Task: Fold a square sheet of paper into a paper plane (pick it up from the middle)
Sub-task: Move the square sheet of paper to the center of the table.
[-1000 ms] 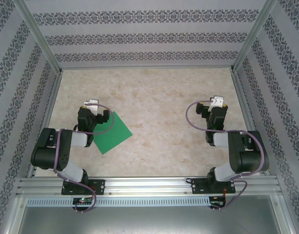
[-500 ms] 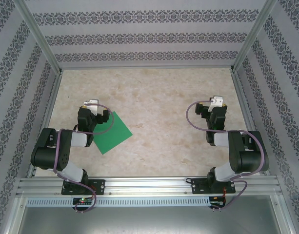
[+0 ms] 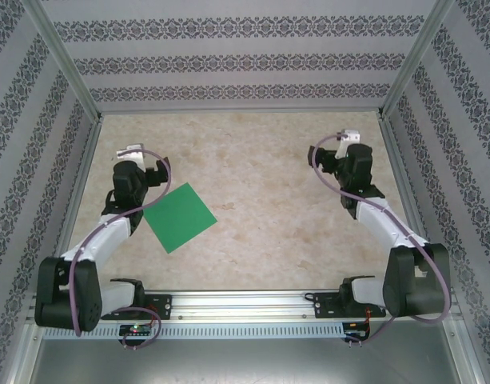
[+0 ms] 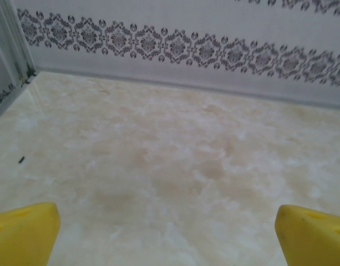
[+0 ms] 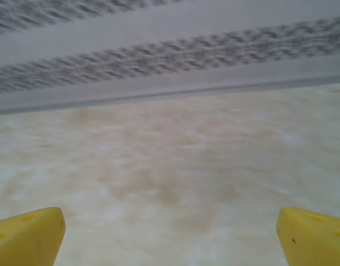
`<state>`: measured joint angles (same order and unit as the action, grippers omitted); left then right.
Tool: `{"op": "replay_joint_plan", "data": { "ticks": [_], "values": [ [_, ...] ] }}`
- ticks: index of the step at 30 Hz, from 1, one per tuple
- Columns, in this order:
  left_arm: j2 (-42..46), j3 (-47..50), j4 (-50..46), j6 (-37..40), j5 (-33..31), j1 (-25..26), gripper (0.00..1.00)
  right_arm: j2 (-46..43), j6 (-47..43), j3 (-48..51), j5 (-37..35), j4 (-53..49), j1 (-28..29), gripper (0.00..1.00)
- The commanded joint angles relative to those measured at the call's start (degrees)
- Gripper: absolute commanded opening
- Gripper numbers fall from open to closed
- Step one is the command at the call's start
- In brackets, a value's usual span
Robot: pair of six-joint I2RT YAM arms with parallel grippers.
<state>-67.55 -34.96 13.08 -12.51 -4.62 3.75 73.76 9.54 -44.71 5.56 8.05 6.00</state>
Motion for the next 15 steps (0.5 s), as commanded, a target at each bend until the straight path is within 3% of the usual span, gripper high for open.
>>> {"op": "replay_joint_plan", "data": {
  "ticks": [1, 6, 8, 15],
  "values": [
    [2.02, -2.96, -17.52, -11.95, 2.43, -0.77, 1.0, 3.39, 10.93, -3.75, 14.91, -15.72, 7.62, 0.98],
    [5.0, -1.43, -22.02, -18.64, 4.34, -0.93, 1.0, 15.79, 10.0, -16.27, 15.48, -23.23, 25.11, 0.98],
    [6.74, 0.1, -24.17, -21.36, 1.85, -1.35, 1.0, 20.48, 11.5, -21.11, 12.85, -25.48, 29.52, 0.98],
    [11.75, 1.22, -36.22, -25.75, -8.89, -2.59, 1.0, 38.15, 14.76, -38.59, 14.35, -27.91, 40.5, 0.98]
  ]
}}
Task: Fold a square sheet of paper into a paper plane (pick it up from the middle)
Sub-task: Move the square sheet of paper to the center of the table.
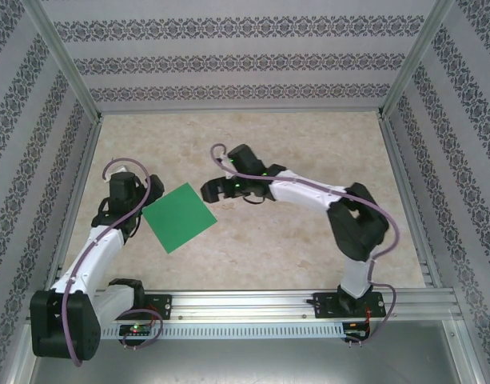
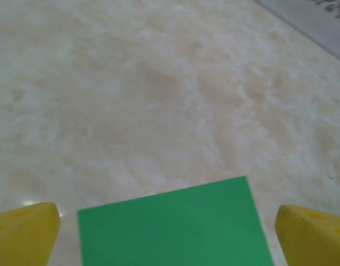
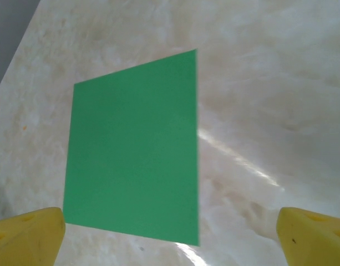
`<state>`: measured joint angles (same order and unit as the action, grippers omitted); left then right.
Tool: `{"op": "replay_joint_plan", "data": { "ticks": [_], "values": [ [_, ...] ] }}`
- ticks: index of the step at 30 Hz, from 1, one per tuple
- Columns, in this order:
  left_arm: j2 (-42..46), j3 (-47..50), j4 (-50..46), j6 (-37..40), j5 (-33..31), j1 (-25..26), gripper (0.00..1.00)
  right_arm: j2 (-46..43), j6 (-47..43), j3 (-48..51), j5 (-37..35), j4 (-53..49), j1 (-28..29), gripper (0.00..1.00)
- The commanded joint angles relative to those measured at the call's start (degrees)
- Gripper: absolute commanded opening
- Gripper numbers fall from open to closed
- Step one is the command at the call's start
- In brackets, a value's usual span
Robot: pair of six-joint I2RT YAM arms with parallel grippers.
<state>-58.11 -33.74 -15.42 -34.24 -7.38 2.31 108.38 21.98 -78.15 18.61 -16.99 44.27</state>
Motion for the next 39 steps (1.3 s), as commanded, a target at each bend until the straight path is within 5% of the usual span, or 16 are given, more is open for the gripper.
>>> {"op": "replay_joint_plan", "data": {
  "ticks": [1, 9, 19, 34, 39],
  "values": [
    [3.13, -0.33, -10.15, -4.94, -8.58, -1.25, 1.0, 5.67, 2.74, -7.48, 1.65, -3.06, 3.35, 0.98],
    [10.12, -1.04, -19.52, -8.54, -18.89, -1.78, 1.0, 19.33, 5.73, -22.83, 4.73, -7.36, 8.05, 0.98],
    [17.14, 2.59, -17.87, -7.64, -15.67, -1.81, 1.0, 25.6, 7.56, -25.3, 2.94, -11.02, 8.55, 0.98],
    [11.33, 5.82, -2.8, -4.69, 17.31, -1.05, 1.0, -1.58, 18.82, 20.36, -13.83, 0.84, -2.45, 0.98],
    [5.33, 5.12, -0.31, -4.06, 22.02, 2.93, 1.0, -13.16, 26.14, 33.77, -18.35, 2.32, -6.29, 0.98]
  ]
}}
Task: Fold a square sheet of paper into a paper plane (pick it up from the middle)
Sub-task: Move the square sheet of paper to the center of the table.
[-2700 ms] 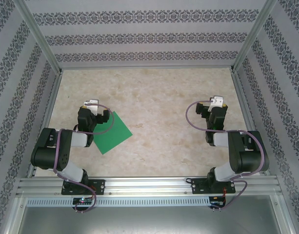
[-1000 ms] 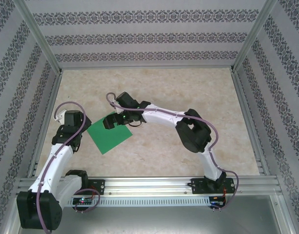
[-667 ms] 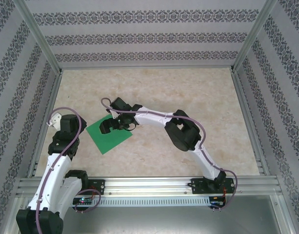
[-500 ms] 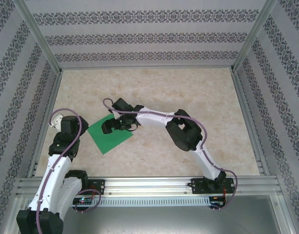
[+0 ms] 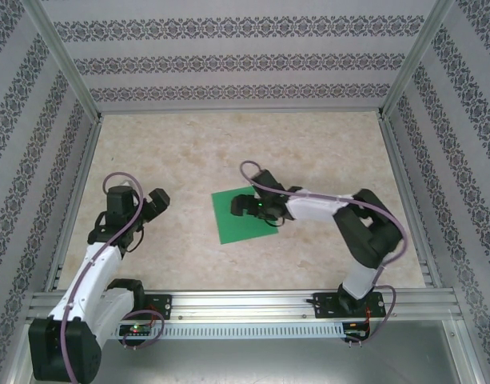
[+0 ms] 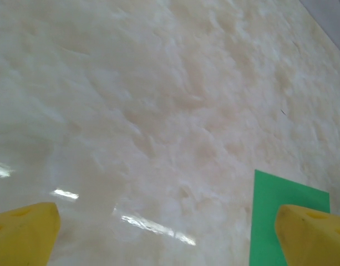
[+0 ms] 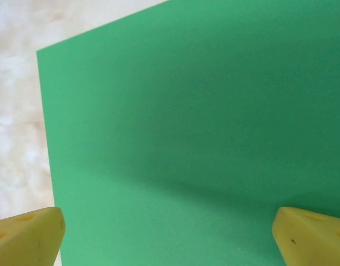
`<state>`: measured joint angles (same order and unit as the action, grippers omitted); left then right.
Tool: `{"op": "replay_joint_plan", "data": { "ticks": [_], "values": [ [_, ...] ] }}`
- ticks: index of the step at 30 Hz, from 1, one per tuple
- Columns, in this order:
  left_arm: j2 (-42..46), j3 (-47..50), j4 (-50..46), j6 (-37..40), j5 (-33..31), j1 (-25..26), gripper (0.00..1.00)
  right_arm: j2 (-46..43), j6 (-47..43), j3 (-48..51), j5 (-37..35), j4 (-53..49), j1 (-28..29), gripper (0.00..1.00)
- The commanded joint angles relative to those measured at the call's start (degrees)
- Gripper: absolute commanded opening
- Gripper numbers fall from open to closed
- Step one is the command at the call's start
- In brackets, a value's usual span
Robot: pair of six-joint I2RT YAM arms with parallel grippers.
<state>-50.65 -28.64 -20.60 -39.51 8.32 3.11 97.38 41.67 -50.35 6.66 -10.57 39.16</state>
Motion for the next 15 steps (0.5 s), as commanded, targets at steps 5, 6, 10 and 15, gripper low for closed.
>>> {"op": "replay_joint_plan", "data": {
  "ticks": [5, 6, 10, 15],
  "values": [
    [-8.17, -2.25, 7.45, 1.41, 6.03, 10.1, 1.0, -10.31, 7.8, 8.97, -7.94, -5.89, -0.89, 0.98],
    [-9.52, -3.13, 7.7, 1.57, 5.69, 12.08, 1.0, -11.67, 6.76, 8.22, -8.23, -6.86, -0.64, 0.98],
    [-14.28, -6.27, 7.72, 1.47, 3.78, 18.7, 1.0, -14.24, 1.73, 3.25, -9.8, -12.44, -0.59, 0.98],
    [-16.83, -5.98, 11.35, 0.04, 3.28, 20.7, 1.0, -13.34, 0.05, -3.58, -14.09, -21.15, -0.96, 0.98]
  ]
}}
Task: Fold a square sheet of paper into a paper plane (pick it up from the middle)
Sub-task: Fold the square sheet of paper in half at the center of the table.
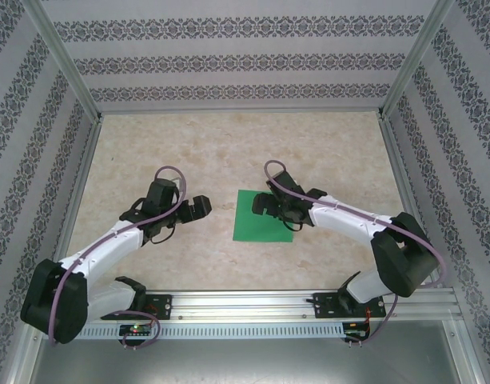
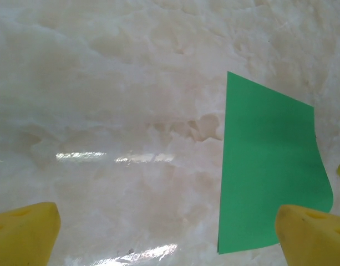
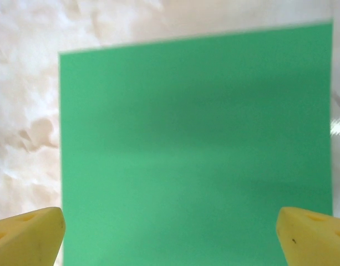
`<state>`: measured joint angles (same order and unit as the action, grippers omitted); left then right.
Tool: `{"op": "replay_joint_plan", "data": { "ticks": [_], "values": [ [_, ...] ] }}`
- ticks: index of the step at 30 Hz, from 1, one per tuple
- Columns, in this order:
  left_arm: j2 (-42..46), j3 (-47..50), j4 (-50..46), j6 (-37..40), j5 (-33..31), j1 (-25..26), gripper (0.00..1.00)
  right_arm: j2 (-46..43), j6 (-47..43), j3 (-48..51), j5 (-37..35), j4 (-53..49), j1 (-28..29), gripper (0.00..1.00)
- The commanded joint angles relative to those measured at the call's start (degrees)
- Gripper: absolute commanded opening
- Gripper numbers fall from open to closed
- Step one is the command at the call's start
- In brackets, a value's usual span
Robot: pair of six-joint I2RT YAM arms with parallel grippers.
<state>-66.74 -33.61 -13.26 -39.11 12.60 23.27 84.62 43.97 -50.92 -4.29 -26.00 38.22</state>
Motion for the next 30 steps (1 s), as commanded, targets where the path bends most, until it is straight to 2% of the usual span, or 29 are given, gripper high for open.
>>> {"op": "replay_joint_plan", "data": {
  "ticks": [1, 3, 6, 9, 14, 23, 27, 30],
  "values": [
    [-1.31, -1.14, 4.21, 0.0, -1.48, 0.55, 1.0, 0.23, -2.68, -3.32, -0.62, -5.45, -0.65, 0.98],
    [-2.43, -1.52, 4.13, 1.02, -2.05, 0.54, 1.0, 2.74, -3.98, -4.01, 3.76, -4.19, -1.09, 0.98],
    [-4.16, -2.3, 3.57, 2.18, -2.49, 0.54, 1.0, 8.5, -4.43, -7.42, 5.62, -4.76, -1.02, 0.98],
    [-5.3, -2.99, 2.7, 3.19, -3.64, 0.52, 1.0, 14.73, -6.14, -11.36, 9.69, -3.09, -0.63, 0.93],
    [-5.48, -3.75, 1.4, 4.46, -5.72, 0.48, 1.0, 23.63, -7.41, -18.43, 10.97, -4.83, 0.79, 0.91],
    [-6.49, -5.16, 0.65, 5.94, -6.56, 0.52, 1.0, 30.13, -8.04, -24.02, 12.05, -5.09, 1.08, 0.9],
    [-7.06, -5.51, 1.93, 5.92, -5.46, 0.54, 1.0, 26.2, -10.85, -25.11, 7.53, -8.19, 2.51, 0.91],
    [-7.24, -4.87, 5.14, 4.98, -4.54, 0.52, 1.0, 22.32, -10.5, -27.97, -5.06, -15.51, 4.73, 0.98]
  ]
}}
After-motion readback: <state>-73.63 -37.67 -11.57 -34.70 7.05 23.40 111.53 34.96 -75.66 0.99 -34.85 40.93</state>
